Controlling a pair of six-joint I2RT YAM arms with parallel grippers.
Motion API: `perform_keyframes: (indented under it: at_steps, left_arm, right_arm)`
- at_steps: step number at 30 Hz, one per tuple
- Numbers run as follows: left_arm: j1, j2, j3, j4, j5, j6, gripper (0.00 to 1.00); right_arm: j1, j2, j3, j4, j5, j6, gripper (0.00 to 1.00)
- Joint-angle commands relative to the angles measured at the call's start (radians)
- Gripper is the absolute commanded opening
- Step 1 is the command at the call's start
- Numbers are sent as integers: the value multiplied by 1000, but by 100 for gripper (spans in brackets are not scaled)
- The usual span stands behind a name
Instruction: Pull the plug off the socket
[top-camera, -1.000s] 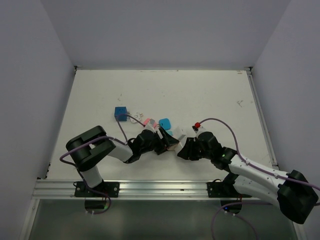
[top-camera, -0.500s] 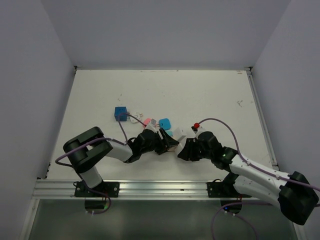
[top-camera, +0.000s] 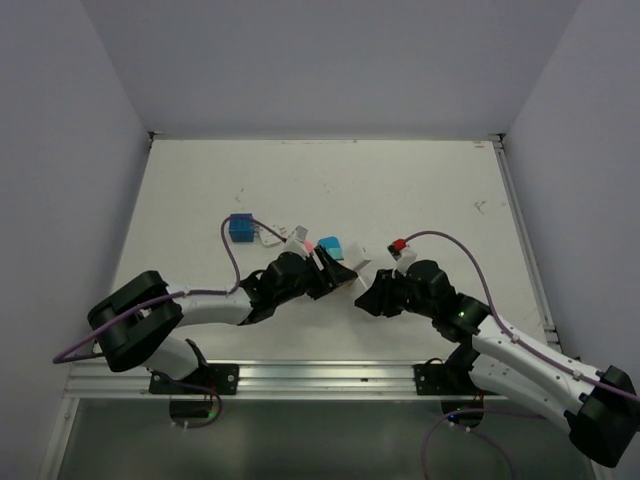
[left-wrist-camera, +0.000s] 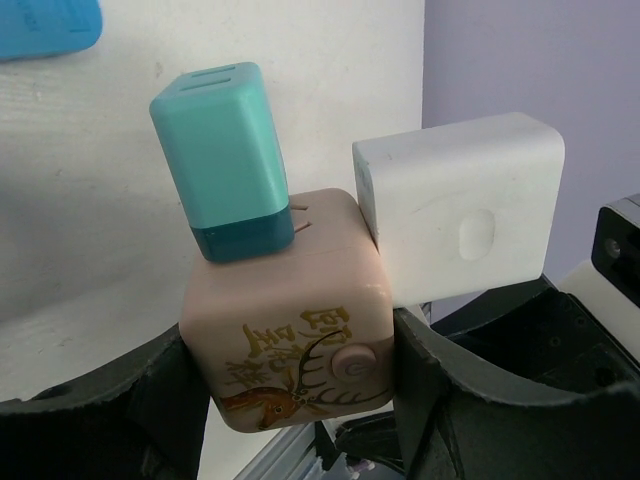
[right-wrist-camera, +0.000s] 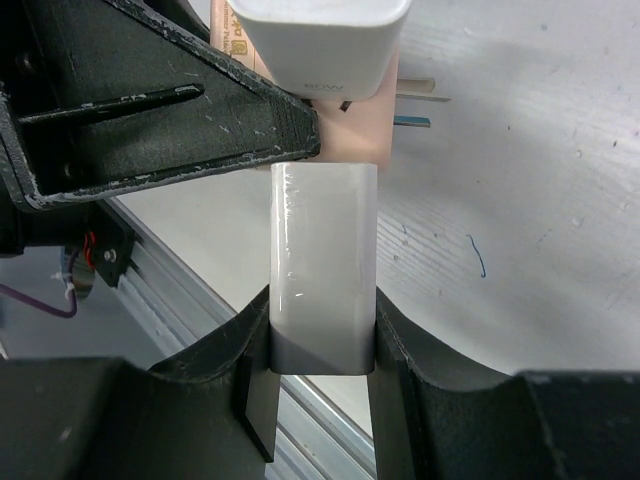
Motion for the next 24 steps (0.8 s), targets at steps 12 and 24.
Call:
perform_keyframes:
  at_steps: [12,24]
  left_arm:
    - [86,-163,112,-20,-563,276,0]
    - [111,-172,135,104,-628,406,0]
  right_arm:
    - [3,-108,39,-273,-97,-19,0]
    - [3,-189,21,-292,-80,1,0]
